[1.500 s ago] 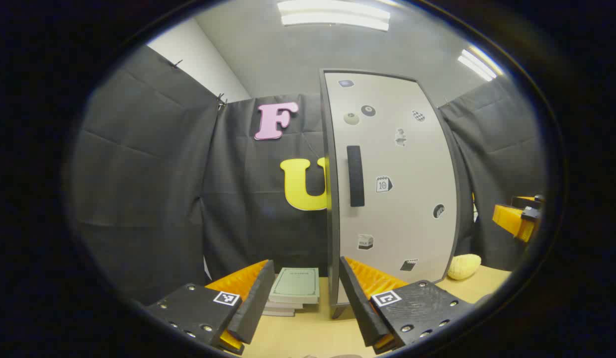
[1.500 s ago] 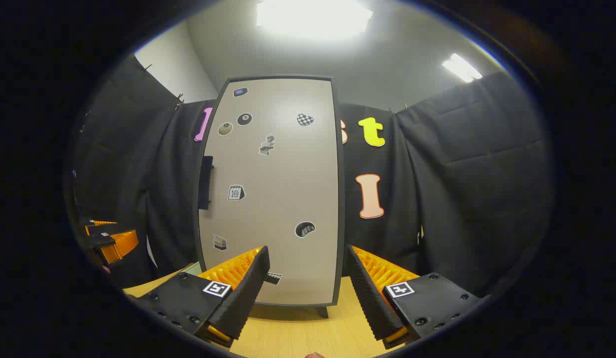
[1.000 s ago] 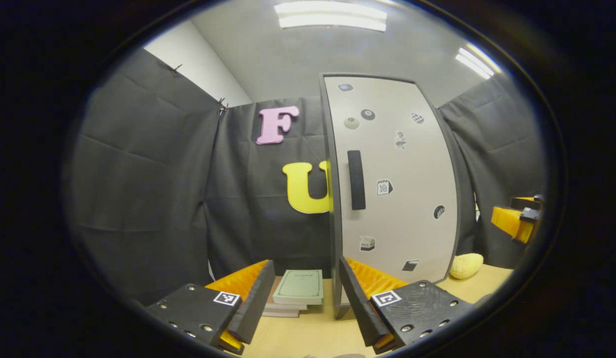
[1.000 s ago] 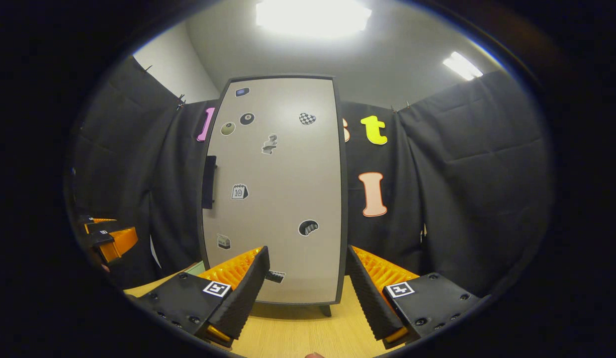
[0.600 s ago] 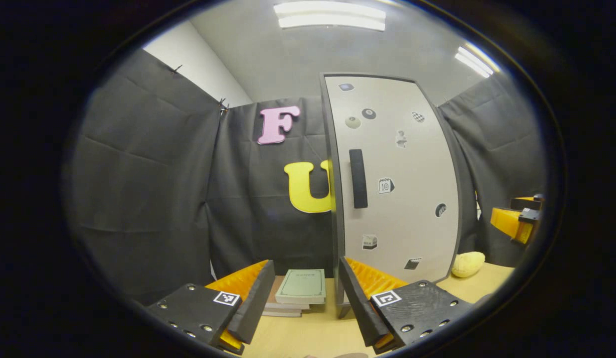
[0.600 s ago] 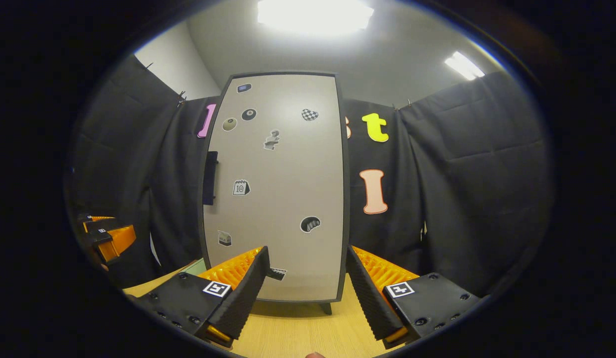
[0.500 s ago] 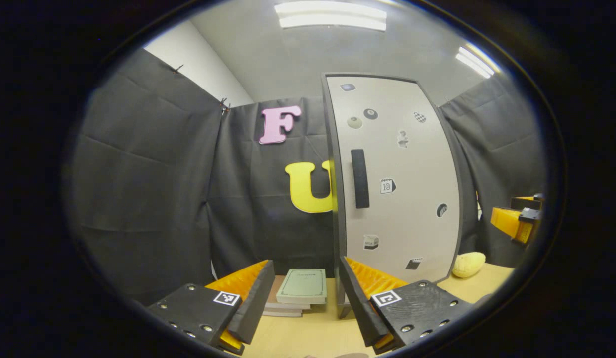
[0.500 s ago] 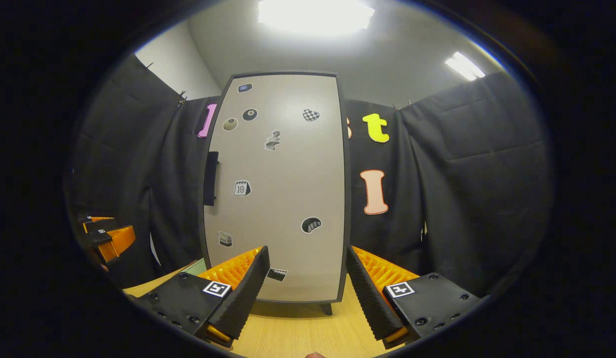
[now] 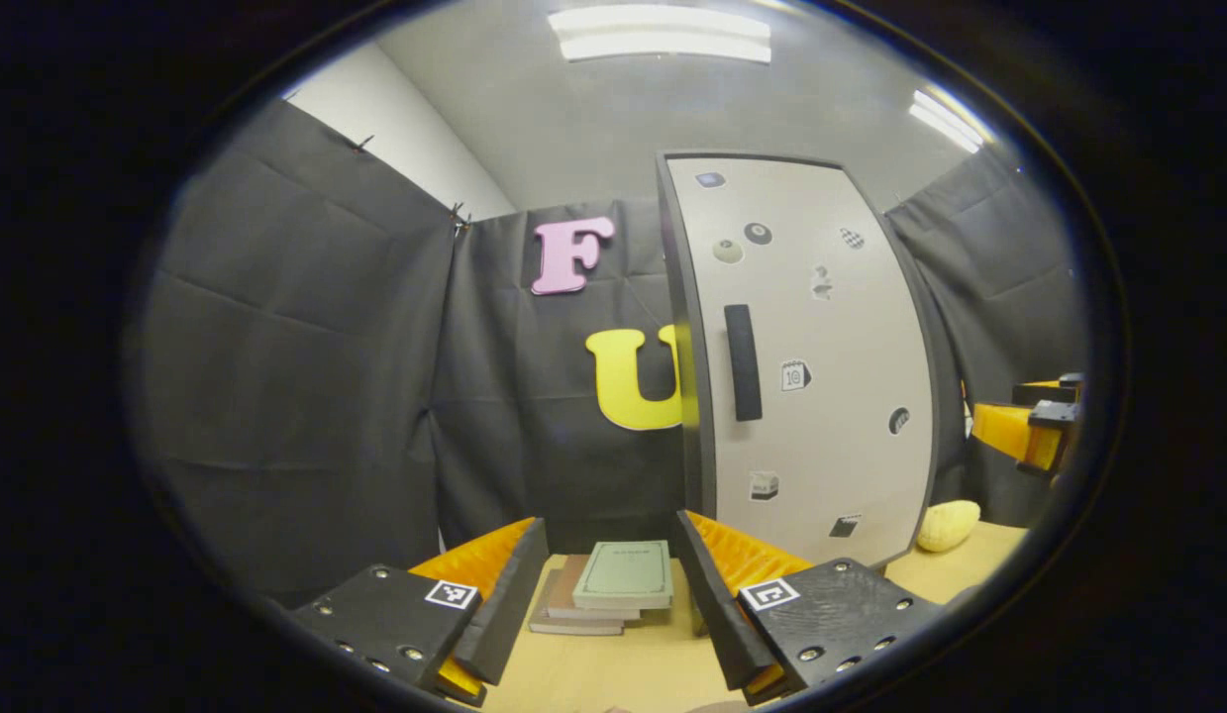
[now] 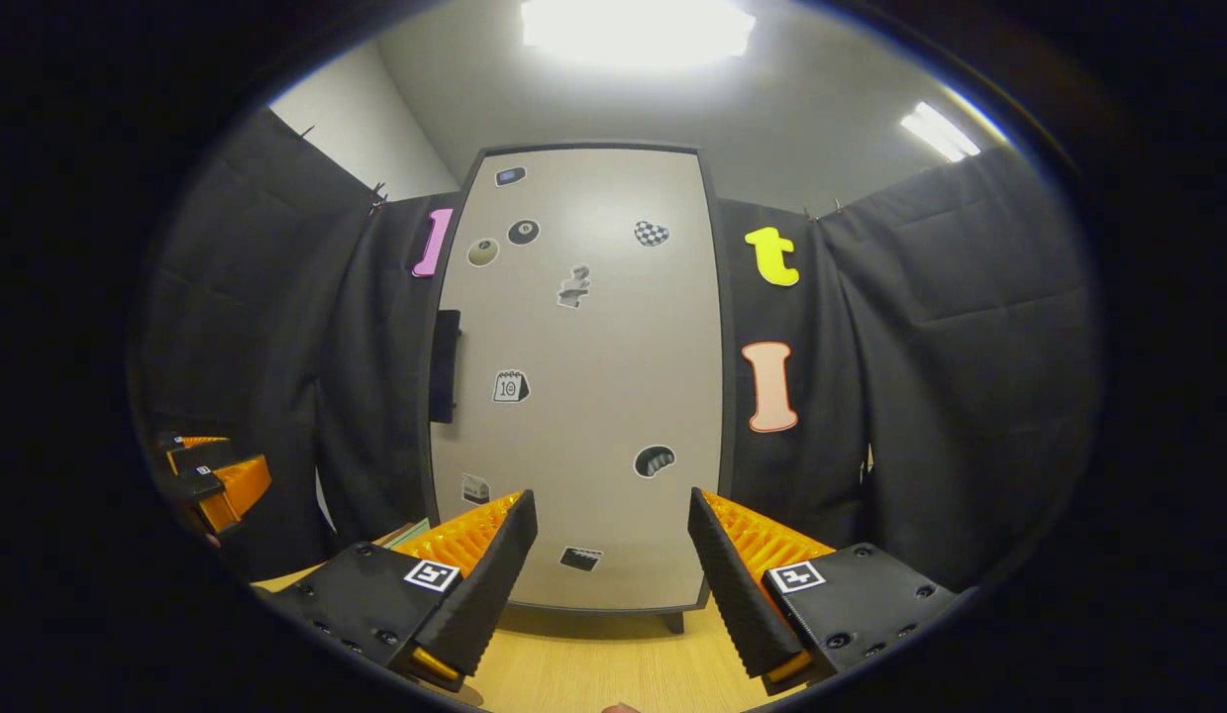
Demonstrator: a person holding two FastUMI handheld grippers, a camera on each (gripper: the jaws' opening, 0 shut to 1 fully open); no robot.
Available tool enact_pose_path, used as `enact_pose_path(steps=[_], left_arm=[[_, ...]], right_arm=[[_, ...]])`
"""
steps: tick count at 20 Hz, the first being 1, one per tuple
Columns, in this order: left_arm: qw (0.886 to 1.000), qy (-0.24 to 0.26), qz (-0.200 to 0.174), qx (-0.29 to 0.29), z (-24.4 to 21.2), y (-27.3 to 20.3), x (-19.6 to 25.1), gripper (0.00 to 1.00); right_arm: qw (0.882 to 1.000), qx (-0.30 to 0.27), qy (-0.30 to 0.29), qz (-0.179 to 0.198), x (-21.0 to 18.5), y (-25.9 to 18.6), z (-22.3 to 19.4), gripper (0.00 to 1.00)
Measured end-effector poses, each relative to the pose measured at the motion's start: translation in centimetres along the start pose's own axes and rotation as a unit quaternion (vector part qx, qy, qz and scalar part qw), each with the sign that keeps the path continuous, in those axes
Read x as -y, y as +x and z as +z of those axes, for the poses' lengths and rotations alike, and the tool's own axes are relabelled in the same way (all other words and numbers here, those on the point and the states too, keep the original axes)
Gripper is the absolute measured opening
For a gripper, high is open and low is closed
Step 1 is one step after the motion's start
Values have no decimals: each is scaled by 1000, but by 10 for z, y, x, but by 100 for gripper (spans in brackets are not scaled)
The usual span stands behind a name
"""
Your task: Open the cabinet door with the right hand, grasp the bottle in the cabinet with the left hand and place it on the coaster, then close the cabinet door with the right hand.
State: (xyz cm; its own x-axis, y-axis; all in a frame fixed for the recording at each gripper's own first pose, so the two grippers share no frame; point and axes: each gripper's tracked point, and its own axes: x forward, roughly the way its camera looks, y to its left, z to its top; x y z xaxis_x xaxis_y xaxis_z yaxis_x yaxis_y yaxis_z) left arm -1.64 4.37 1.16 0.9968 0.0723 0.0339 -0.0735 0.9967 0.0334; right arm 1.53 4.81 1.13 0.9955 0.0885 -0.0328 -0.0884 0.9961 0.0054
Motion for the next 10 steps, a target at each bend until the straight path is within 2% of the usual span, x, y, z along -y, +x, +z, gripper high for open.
enact_pose_path(steps=[10], left_arm=[[999, 19, 50, 4, 0, -23, -60, 78]], right_arm=[[998, 8, 12, 65, -62, 29, 39, 96]])
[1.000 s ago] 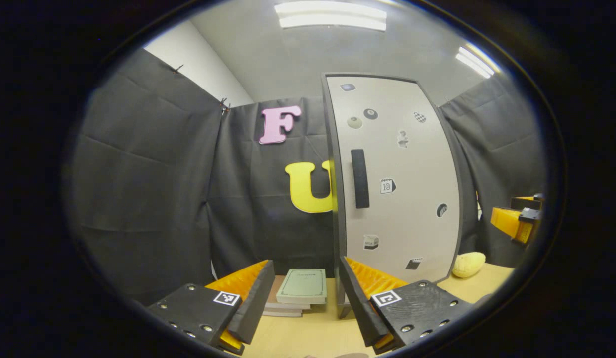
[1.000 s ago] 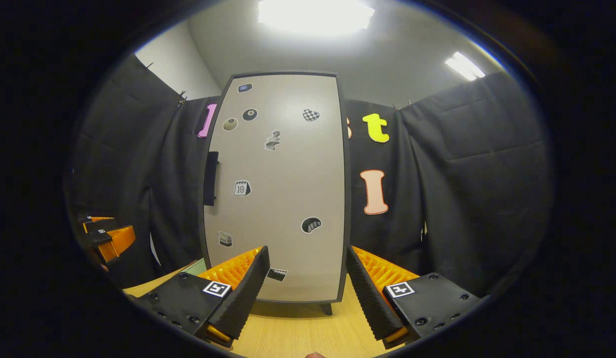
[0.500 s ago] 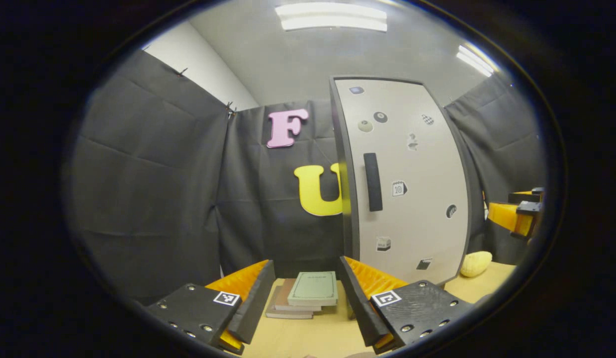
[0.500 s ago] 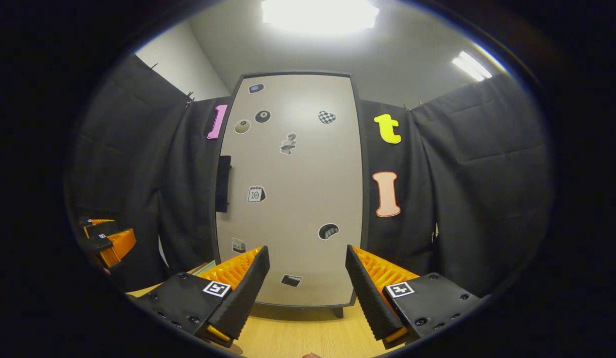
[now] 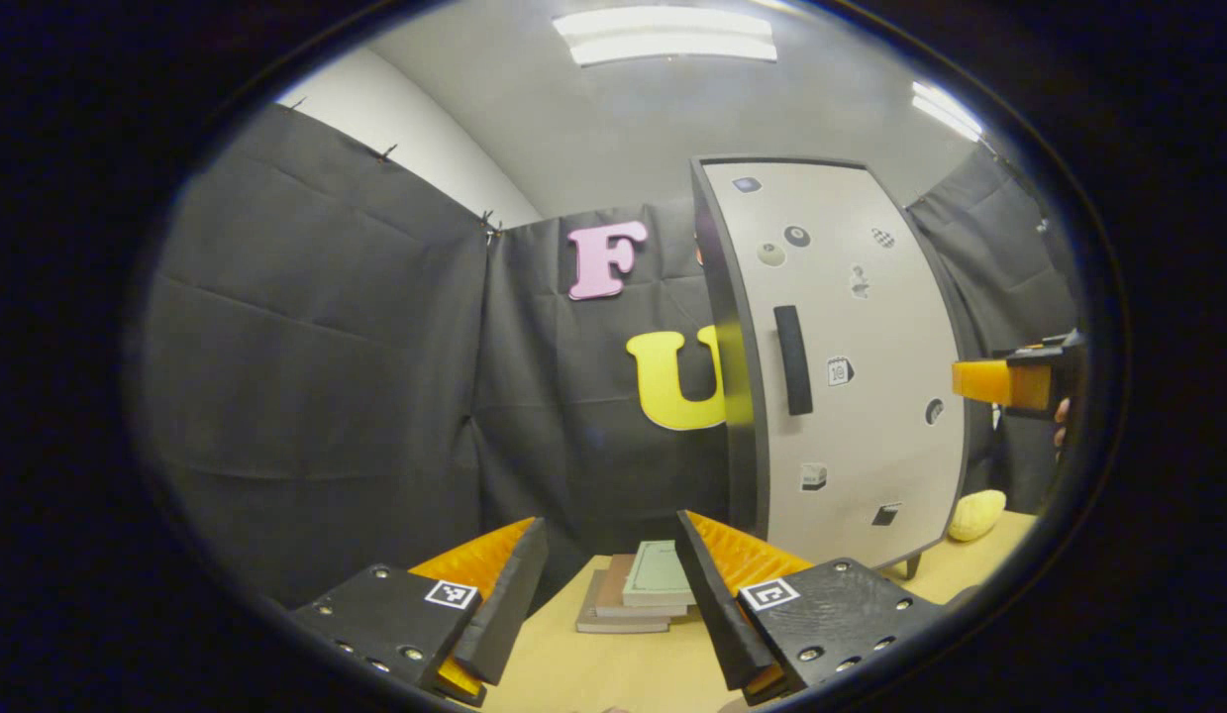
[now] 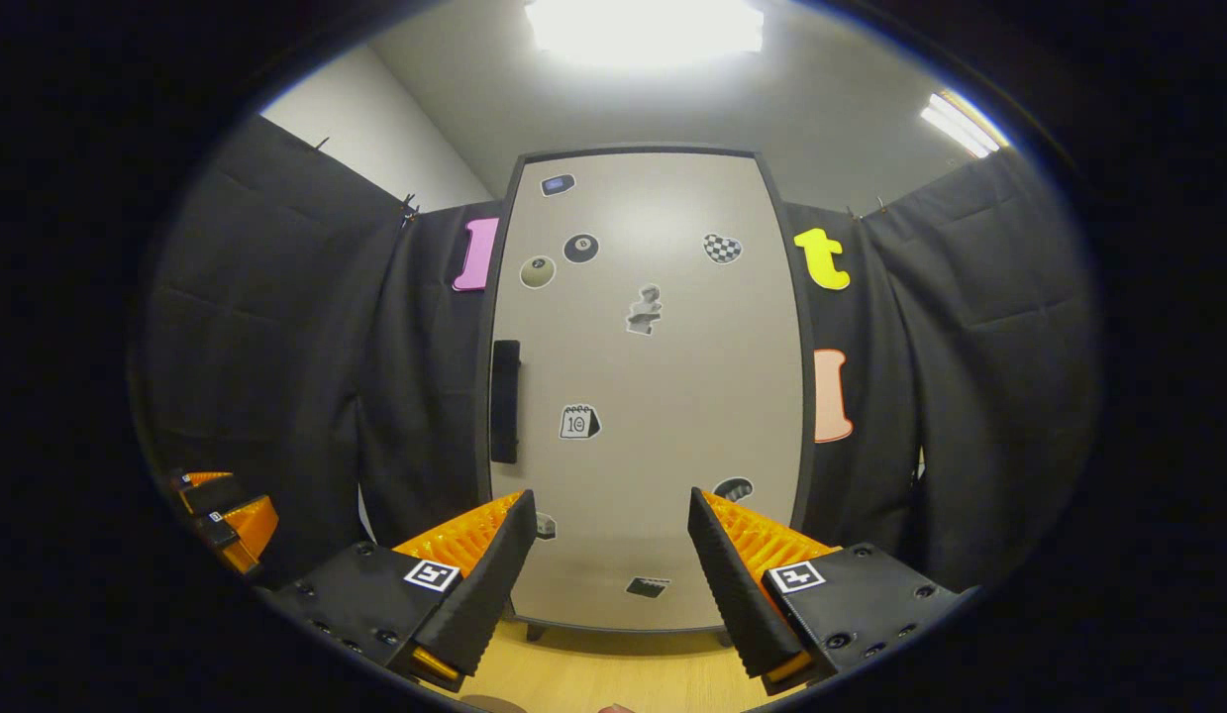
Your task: Open the cabinet door with the right hand, grasp the bottle in the cabinet with the left hand and place it on the coaster, then close the cabinet door with the right hand.
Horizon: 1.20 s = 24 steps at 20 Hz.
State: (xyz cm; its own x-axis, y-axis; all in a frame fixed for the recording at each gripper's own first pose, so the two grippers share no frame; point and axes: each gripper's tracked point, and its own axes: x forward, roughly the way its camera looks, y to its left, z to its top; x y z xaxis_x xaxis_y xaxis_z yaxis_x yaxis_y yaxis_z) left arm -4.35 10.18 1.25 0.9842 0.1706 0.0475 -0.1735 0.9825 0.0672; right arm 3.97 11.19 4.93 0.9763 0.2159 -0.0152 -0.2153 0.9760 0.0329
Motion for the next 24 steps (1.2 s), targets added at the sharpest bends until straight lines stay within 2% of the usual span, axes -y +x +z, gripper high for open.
enact_pose_path(steps=[1, 10, 16, 22, 24], left_arm=[[1000, 5, 8, 0, -1, -2, -9, 81], [997, 19, 74, -15, -19, -28, -90, 78], [994, 36, 104, -24, -32, -36, -132, 81], [990, 31, 130, -49, -60, -46, -168, 78], [988, 33, 138, -57, -66, -48, -181, 81]], right_arm=[[1000, 2, 3, 5, -6, 5, 5, 96], [999, 6, 16, 44, -58, 60, 31, 98], [999, -21, 32, 35, -75, 105, 26, 98], [999, -21, 17, 33, -92, 140, 29, 98], [999, -30, 12, 34, -98, 150, 27, 90]])
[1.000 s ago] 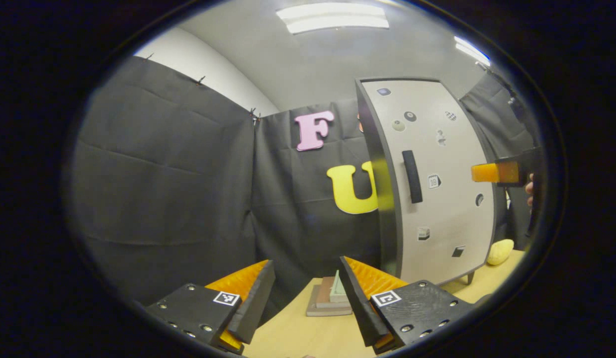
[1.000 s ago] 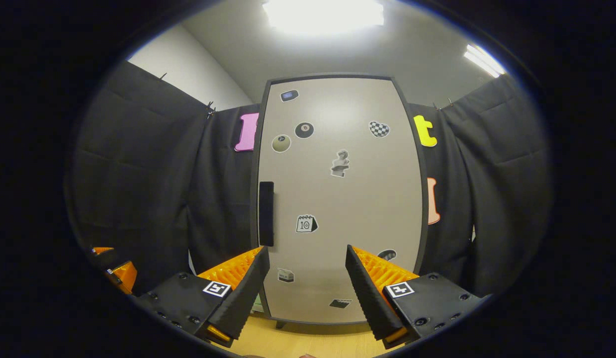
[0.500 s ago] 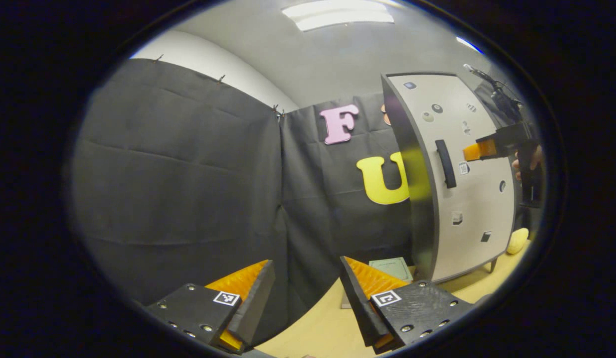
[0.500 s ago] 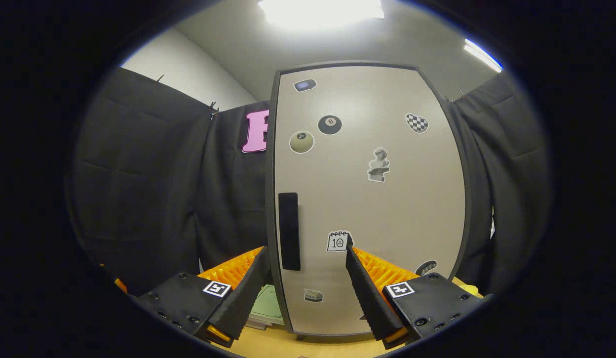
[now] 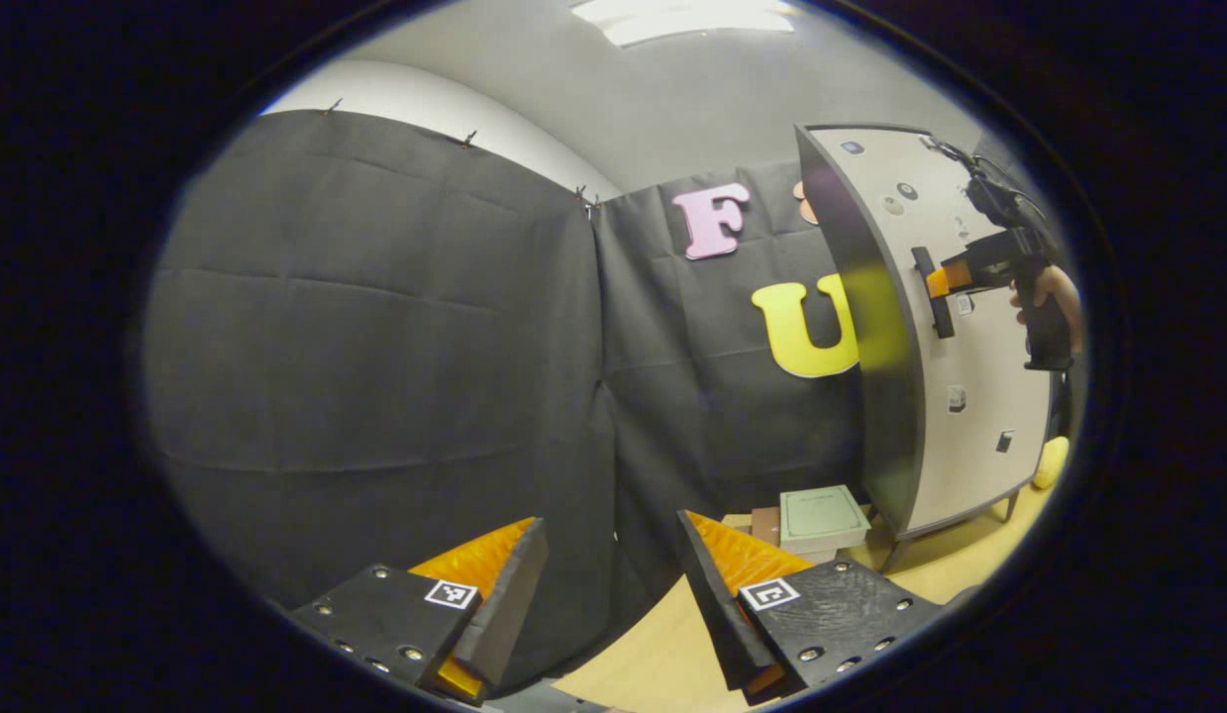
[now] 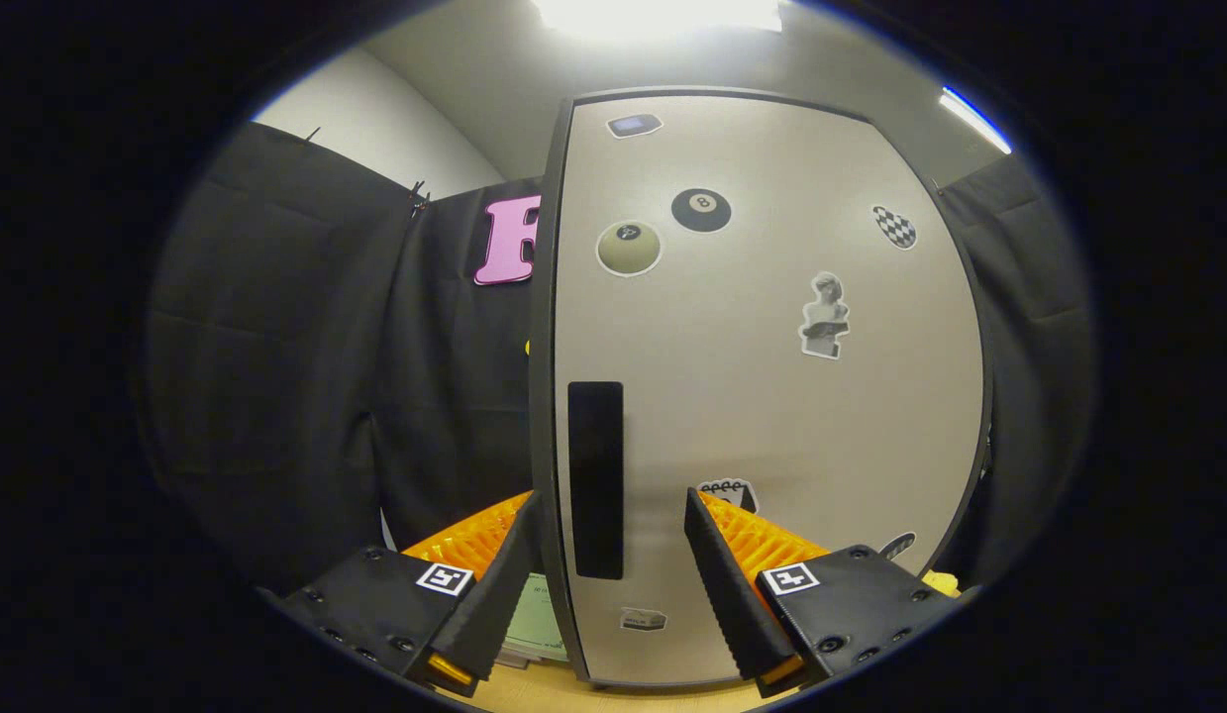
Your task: Open the cabinet door with the right hand, grasp the bottle in the cabinet with the left hand and place it on the coaster, then close the cabinet door with the right hand.
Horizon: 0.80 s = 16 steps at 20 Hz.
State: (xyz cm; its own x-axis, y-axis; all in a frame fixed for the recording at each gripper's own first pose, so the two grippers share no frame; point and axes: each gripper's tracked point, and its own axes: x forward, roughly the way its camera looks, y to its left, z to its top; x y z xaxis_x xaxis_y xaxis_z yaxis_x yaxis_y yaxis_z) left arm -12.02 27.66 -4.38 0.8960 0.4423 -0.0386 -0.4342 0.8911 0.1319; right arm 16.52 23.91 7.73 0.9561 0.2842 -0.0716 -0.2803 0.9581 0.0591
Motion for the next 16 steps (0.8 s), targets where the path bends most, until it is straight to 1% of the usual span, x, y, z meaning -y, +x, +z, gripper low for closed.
enact_pose_path(steps=[2, 3, 4, 7, 8, 9, 10, 11, 12, 13, 14, 15, 16], left_arm=[[1000, 0, 5, -7, -8, 3, -1, 81], [1000, -2, 8, -10, -13, 4, -3, 81], [1000, -6, 10, -14, -18, 5, -5, 78], [999, -16, 14, -26, -33, 2, -19, 78], [999, -14, 18, -29, -38, 2, -23, 78], [999, -13, 22, -32, -40, 2, -27, 81], [999, -14, 24, -33, -40, 1, -29, 78], [999, -17, 26, -34, -38, 2, -32, 78], [999, -21, 27, -34, -38, 3, -34, 78], [999, -24, 28, -32, -37, 4, -36, 81], [999, -26, 28, -31, -37, 4, -36, 81], [999, -27, 27, -29, -34, 5, -37, 78], [999, -27, 26, -27, -33, 5, -36, 81]], right_arm=[[1000, -11, -8, -5, -1, 8, -2, 90], [1000, -13, -9, -10, 0, 12, -3, 84], [1000, -17, -8, -10, -2, 15, -5, 74], [999, -40, -9, -1, -9, 26, -13, 76], [999, -41, -9, -14, -6, 27, -12, 59], [999, -51, -4, -16, -9, 33, -17, 42], [998, -57, 4, -21, -5, 33, -19, 45], [998, -58, 8, -22, -5, 29, -14, 34], [998, -64, 6, -21, -6, 32, -18, 33], [998, -65, 6, -18, -6, 32, -17, 28], [997, -71, 8, -12, -6, 31, -18, 16], [997, -78, 13, -5, -5, 31, -18, 19], [996, -82, 19, 2, -7, 29, -18, 13]])
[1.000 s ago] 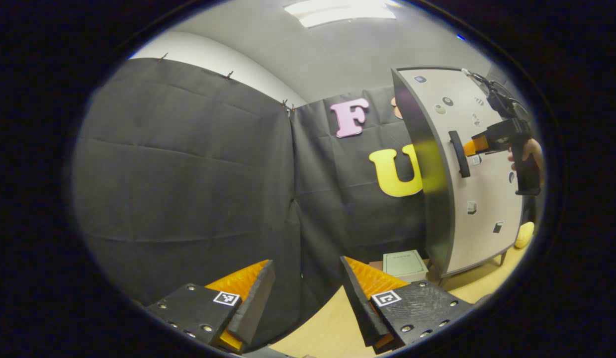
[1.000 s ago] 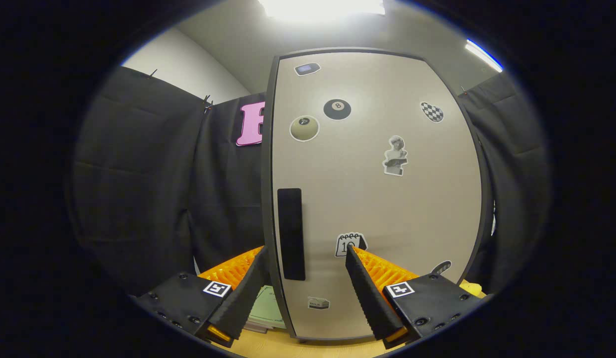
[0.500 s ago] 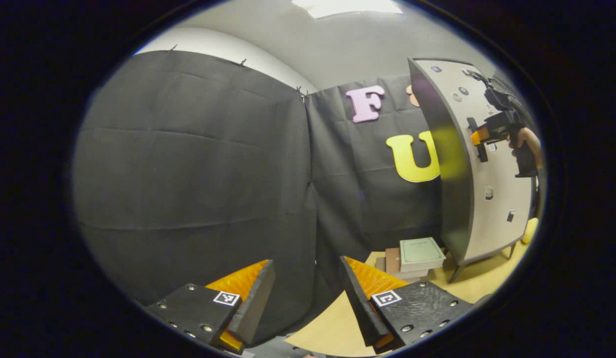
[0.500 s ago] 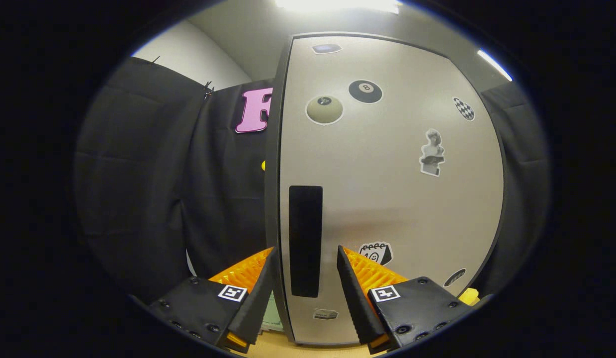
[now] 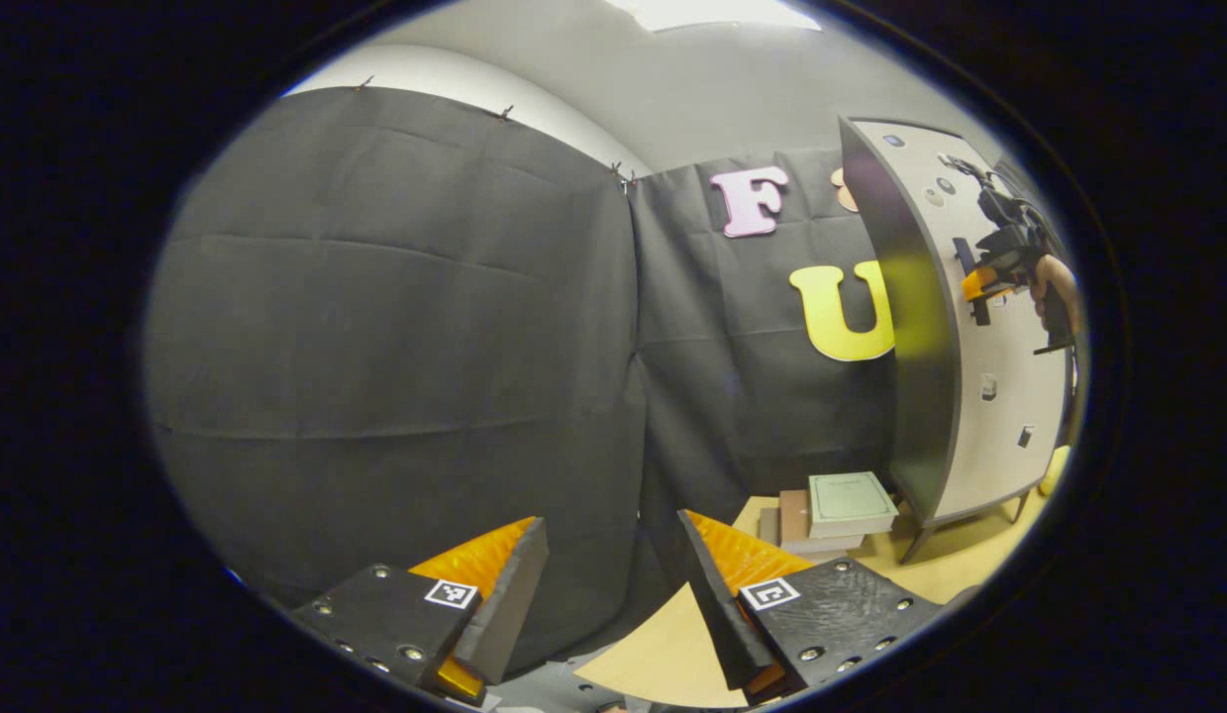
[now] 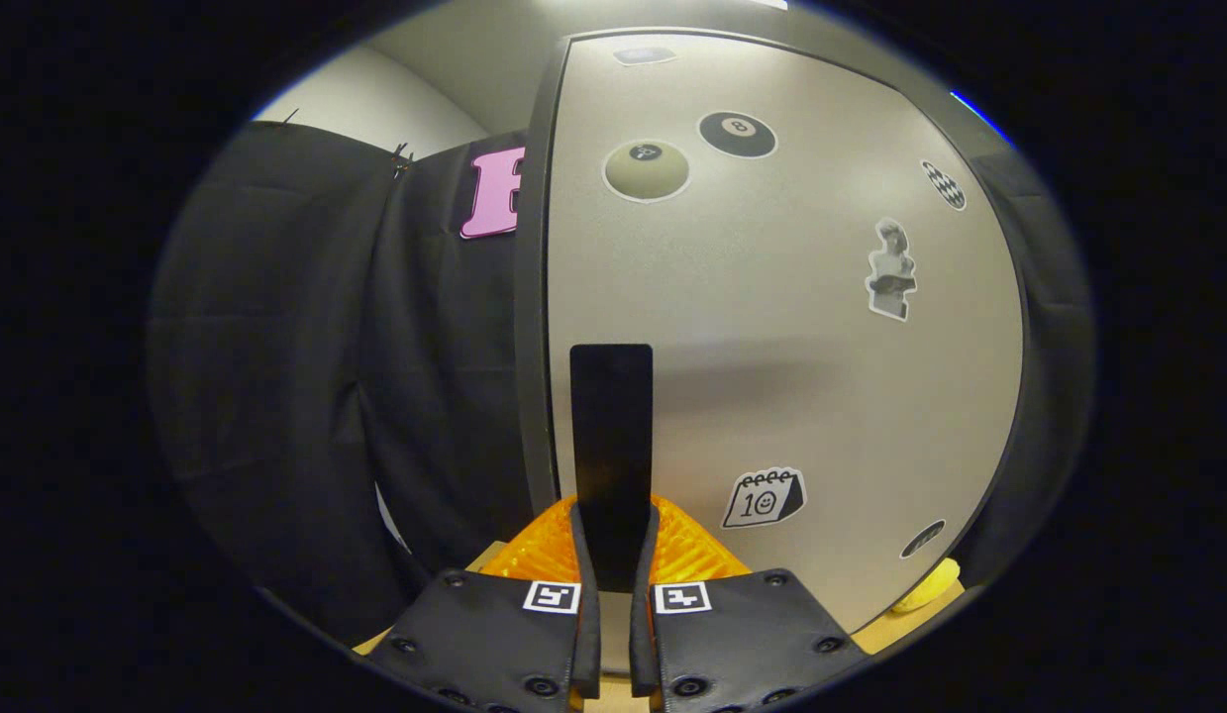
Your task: Open the cabinet door with the right hand, grasp the bottle in the cabinet with the left hand and place it on the coaster, then close the cabinet door with the right hand.
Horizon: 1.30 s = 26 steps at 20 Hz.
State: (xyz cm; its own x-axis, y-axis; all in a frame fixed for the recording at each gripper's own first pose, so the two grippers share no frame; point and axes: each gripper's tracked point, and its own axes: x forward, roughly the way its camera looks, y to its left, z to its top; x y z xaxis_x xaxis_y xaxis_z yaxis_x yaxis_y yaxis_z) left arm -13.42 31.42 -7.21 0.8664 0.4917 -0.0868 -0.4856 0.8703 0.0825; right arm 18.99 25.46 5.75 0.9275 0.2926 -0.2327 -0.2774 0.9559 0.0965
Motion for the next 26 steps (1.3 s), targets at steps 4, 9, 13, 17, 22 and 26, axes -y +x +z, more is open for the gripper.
enact_pose_path(steps=[4, 9, 13, 17, 22, 26], left_arm=[[1000, 7, -14, 9, 9, 3, 11, 78], [999, 6, -45, 21, 22, 8, 40, 78], [996, 6, -87, 36, 35, 13, 77, 78], [990, 5, -133, 46, 48, 12, 113, 79], [986, 7, -160, 52, 52, 9, 159, 78], [983, -9, -179, 39, 46, -3, 209, 78]], right_arm=[[1000, -10, -2, 24, 0, -10, -1, 13], [998, -23, 1, 63, 0, -18, -3, 13], [996, -32, 3, 88, 2, -20, -2, 13], [993, -42, 1, 106, 4, -20, -2, 13], [990, -35, 8, 135, 8, -23, -2, 13], [984, -35, 10, 174, 10, -21, -2, 13]])
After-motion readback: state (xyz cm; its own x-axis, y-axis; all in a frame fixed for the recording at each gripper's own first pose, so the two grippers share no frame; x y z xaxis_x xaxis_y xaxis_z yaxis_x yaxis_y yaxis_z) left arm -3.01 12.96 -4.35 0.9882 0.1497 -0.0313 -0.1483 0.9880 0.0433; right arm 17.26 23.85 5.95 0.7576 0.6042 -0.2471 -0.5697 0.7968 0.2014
